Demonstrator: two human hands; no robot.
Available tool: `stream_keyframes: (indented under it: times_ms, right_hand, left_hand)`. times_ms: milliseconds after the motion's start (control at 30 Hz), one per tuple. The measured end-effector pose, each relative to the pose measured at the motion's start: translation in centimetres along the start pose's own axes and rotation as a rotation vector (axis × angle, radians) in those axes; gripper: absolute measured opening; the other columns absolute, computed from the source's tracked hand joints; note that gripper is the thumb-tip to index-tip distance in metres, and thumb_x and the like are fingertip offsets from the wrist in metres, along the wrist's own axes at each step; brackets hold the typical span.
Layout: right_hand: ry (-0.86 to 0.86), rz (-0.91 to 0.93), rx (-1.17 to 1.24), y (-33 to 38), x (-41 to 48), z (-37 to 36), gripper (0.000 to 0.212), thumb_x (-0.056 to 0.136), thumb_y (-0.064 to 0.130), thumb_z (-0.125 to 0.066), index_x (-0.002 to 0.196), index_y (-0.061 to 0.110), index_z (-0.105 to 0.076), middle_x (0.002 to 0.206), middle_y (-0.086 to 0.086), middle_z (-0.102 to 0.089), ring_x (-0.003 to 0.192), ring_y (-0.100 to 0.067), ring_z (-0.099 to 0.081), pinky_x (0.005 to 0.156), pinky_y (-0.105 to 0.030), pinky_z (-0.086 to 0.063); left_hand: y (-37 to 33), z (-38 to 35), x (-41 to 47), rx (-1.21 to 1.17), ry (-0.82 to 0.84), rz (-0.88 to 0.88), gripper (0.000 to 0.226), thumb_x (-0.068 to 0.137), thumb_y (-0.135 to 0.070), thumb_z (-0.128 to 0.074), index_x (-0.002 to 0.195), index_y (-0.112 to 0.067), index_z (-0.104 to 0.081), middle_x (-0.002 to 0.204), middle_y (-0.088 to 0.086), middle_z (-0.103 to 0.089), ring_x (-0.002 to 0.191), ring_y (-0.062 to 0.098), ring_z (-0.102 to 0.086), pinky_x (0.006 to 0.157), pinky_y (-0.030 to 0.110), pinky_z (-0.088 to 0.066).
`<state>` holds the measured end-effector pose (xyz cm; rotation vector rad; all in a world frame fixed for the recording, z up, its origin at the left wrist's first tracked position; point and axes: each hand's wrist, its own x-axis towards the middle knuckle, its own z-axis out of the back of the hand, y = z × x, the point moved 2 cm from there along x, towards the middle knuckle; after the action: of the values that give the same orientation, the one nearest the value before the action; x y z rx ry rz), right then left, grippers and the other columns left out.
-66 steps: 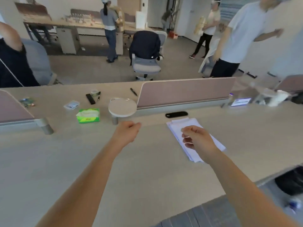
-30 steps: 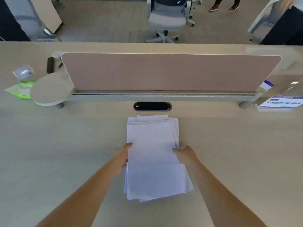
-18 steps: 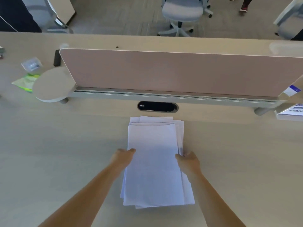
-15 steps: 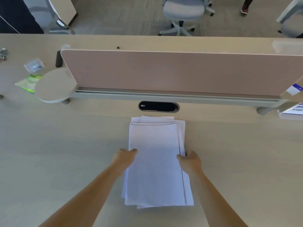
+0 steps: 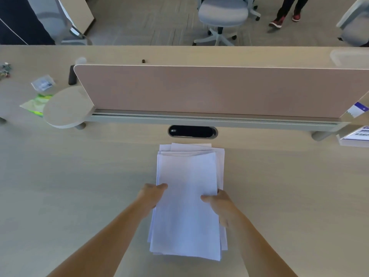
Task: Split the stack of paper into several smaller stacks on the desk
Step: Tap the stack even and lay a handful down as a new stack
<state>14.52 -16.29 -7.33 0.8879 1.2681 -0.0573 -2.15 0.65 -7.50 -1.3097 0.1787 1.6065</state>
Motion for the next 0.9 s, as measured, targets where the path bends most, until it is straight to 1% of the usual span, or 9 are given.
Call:
stream_keyframes:
  times_ms: [100,167,300,433,500,567,667,767,900]
  right_hand:
    - [0.107,0.043,0.195,0.6,-0.8,-0.2,0.041,0.078,0.010,-0.078,0.118,0.004,-0.069,0.109,-0.015,-0.075,0.101,-0.035,-0.070,0.093,-0.054,-0.054]
    - [0.219,0.090,0.345,1.2,-1.5,-0.3,0.048,0.072,0.009,-0.080,0.118,-0.001,-0.069,0.112,-0.022,-0.072,0.098,-0.037,-0.071,0.087,-0.052,-0.057]
    - [0.377,0.164,0.487,3.0,-3.5,-0.6,0.037,0.081,0.007,-0.072,0.117,-0.001,-0.070,0.112,-0.021,-0.072,0.093,-0.033,-0.072,0.081,-0.043,-0.058]
    - [0.108,0.121,0.258,2.9,-3.0,0.2,0.024,0.086,0.006,-0.069,0.109,0.004,-0.073,0.105,-0.016,-0.076,0.089,-0.029,-0.073,0.082,-0.043,-0.060]
    - [-0.070,0.100,0.022,2.0,-1.9,0.6,0.021,0.085,0.008,-0.071,0.105,0.006,-0.073,0.097,-0.010,-0.076,0.086,-0.026,-0.071,0.082,-0.038,-0.059]
    - [-0.201,0.118,-0.179,1.7,-1.5,0.2,0.013,0.085,0.008,-0.065,0.098,0.004,-0.068,0.077,-0.005,-0.068,0.063,-0.020,-0.062,0.059,-0.026,-0.050]
    - [-0.311,0.147,-0.303,1.5,-1.3,-1.0,0.009,0.085,0.009,-0.054,0.089,0.007,-0.062,0.072,-0.004,-0.058,0.054,-0.019,-0.051,0.047,-0.021,-0.038]
    - [-0.361,0.160,-0.439,1.6,-0.7,-2.1,0.018,0.079,0.015,-0.049,0.090,0.009,-0.062,0.092,-0.010,-0.061,0.074,-0.027,-0.057,0.061,-0.025,-0.046]
    - [-0.390,0.106,-0.541,1.8,-0.4,-2.9,0.039,0.084,0.011,-0.047,0.120,0.005,-0.059,0.125,-0.020,-0.049,0.115,-0.037,-0.048,0.085,-0.033,-0.049]
  left_hand:
    - [0.4,0.5,0.5,-0.092,0.020,0.019,0.030,0.085,-0.041,-0.068,0.083,-0.012,-0.062,0.076,0.004,-0.055,0.070,0.023,-0.054,0.074,0.031,-0.047]
    - [0.4,0.7,0.5,-0.134,0.051,0.017,0.033,0.084,-0.048,-0.069,0.083,-0.016,-0.062,0.074,0.003,-0.055,0.067,0.020,-0.054,0.074,0.031,-0.047]
    - [0.5,1.4,0.1,-0.169,0.134,0.008,0.048,0.078,-0.061,-0.068,0.090,-0.015,-0.065,0.080,0.002,-0.058,0.071,0.022,-0.056,0.074,0.034,-0.049]
    - [0.6,1.6,-0.4,-0.215,0.114,-0.021,0.068,0.066,-0.065,-0.070,0.102,-0.007,-0.071,0.089,0.007,-0.069,0.078,0.025,-0.066,0.074,0.034,-0.052]
    - [1.0,1.0,-0.5,-0.220,0.145,-0.005,0.058,0.078,-0.058,-0.069,0.099,-0.005,-0.067,0.091,0.007,-0.069,0.078,0.024,-0.066,0.075,0.032,-0.052]
    - [1.2,0.3,-0.6,-0.160,0.123,-0.009,0.043,0.087,-0.050,-0.065,0.093,-0.007,-0.061,0.077,0.006,-0.058,0.067,0.021,-0.055,0.068,0.029,-0.046]
    - [1.3,-0.4,-0.9,-0.003,-0.002,-0.029,0.054,0.087,-0.050,-0.064,0.108,-0.001,-0.064,0.070,0.005,-0.052,0.064,0.021,-0.052,0.062,0.027,-0.043]
    - [1.2,-0.4,-1.1,0.144,-0.057,-0.062,0.059,0.087,-0.052,-0.059,0.110,0.003,-0.065,0.069,0.002,-0.053,0.066,0.022,-0.055,0.064,0.026,-0.041]
    - [1.0,-0.1,-1.3,0.161,-0.040,-0.053,0.051,0.085,-0.051,-0.060,0.104,-0.004,-0.065,0.073,0.002,-0.053,0.065,0.020,-0.052,0.064,0.026,-0.042]
